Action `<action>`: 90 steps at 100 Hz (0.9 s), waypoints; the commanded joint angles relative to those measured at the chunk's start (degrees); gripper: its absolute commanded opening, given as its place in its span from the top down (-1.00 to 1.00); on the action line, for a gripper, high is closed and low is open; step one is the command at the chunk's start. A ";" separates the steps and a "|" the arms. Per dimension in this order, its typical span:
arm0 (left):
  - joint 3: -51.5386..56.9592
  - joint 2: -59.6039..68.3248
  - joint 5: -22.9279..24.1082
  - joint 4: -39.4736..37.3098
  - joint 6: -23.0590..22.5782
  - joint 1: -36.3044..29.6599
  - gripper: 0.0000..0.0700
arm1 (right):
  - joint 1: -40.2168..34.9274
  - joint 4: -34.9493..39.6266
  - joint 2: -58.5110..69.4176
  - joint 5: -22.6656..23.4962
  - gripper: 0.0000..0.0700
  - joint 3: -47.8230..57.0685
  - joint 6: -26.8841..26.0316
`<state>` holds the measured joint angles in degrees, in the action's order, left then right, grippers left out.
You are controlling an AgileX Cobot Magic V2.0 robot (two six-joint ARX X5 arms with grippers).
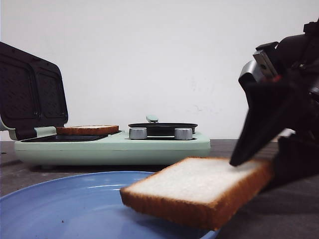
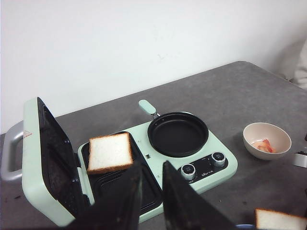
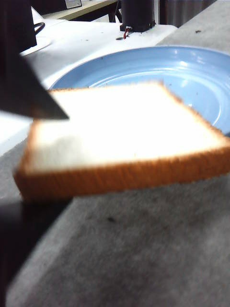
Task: Make breakfast with bread and shrimp
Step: 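Grasp the second bread slice with the right gripper and carry it over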
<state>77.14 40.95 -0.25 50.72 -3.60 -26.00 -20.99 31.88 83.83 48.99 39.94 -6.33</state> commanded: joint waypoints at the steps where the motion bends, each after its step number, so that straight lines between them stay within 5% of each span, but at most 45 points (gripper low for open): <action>1: 0.55 0.28 -0.24 -0.59 0.26 -0.22 0.99 | -0.52 -0.66 0.92 0.24 1.00 0.87 0.81; 35: 0.55 0.28 -0.28 -0.59 1.57 -0.22 0.99 | -1.11 -2.29 -4.46 0.59 1.00 4.81 -4.33; 50: 0.55 0.28 -0.31 -1.16 1.57 -0.22 0.99 | -2.82 -7.02 -7.93 0.57 1.00 10.56 -11.56; 70: 0.55 0.28 -1.44 -2.03 1.64 -0.24 0.99 | -7.26 -27.19 -6.36 -0.15 1.00 15.96 -27.76; 90: 0.55 0.28 -2.36 -2.60 1.73 -0.22 0.99 | -12.15 -50.34 0.07 -11.28 1.00 17.77 -43.87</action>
<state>77.12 40.95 -1.89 48.99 -2.13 -26.00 -31.79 -11.57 81.25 40.97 56.38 -40.18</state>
